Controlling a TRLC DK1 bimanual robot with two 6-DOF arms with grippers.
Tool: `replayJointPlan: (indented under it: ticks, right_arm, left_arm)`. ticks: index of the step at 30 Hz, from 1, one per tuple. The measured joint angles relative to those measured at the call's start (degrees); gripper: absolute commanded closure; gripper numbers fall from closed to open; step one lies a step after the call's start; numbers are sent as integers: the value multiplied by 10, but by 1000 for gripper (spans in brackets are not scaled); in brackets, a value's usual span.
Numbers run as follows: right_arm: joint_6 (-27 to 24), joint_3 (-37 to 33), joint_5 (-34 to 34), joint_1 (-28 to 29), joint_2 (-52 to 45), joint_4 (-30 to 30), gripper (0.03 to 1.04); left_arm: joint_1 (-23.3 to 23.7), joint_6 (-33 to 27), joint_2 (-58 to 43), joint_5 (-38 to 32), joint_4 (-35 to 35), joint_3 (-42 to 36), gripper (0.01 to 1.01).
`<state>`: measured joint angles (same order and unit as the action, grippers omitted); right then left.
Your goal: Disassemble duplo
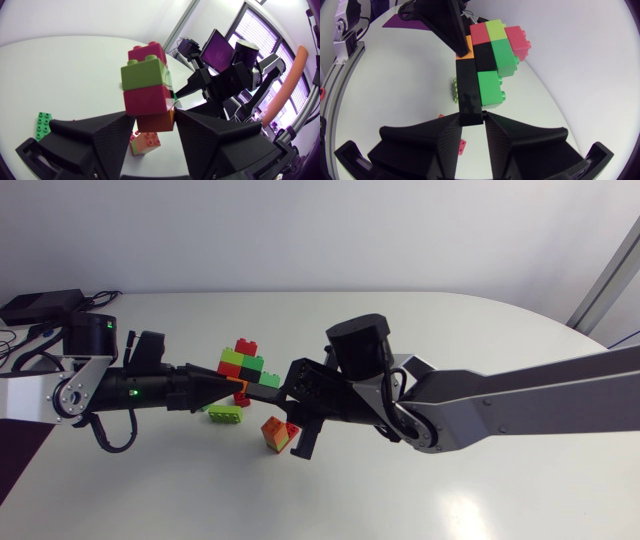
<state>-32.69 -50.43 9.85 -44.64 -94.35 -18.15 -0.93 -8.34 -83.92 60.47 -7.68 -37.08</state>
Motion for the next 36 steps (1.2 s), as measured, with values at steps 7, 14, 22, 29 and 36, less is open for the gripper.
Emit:
replayJointPlan:
  ticks: [7, 14, 22, 29, 36]
  right_arm:
    - [1, 0, 3, 2, 0, 2, 798]
    - [22, -2, 46, 24, -2, 17, 798]
    - [36, -38, 17, 52, -41, 42, 798]
    - [37, -79, -53, 53, -82, 73, 793]
    - [37, -127, -84, 57, -156, 137, 792]
  left_arm:
    - [-6, -6, 0, 2, 0, 0, 597]
    - [-9, -10, 0, 6, 0, 0, 597]
    - [-10, -10, 0, 4, 0, 0, 597]
    - [-10, -10, 0, 4, 0, 0, 597]
    - [-10, -10, 0, 4, 0, 0, 597]
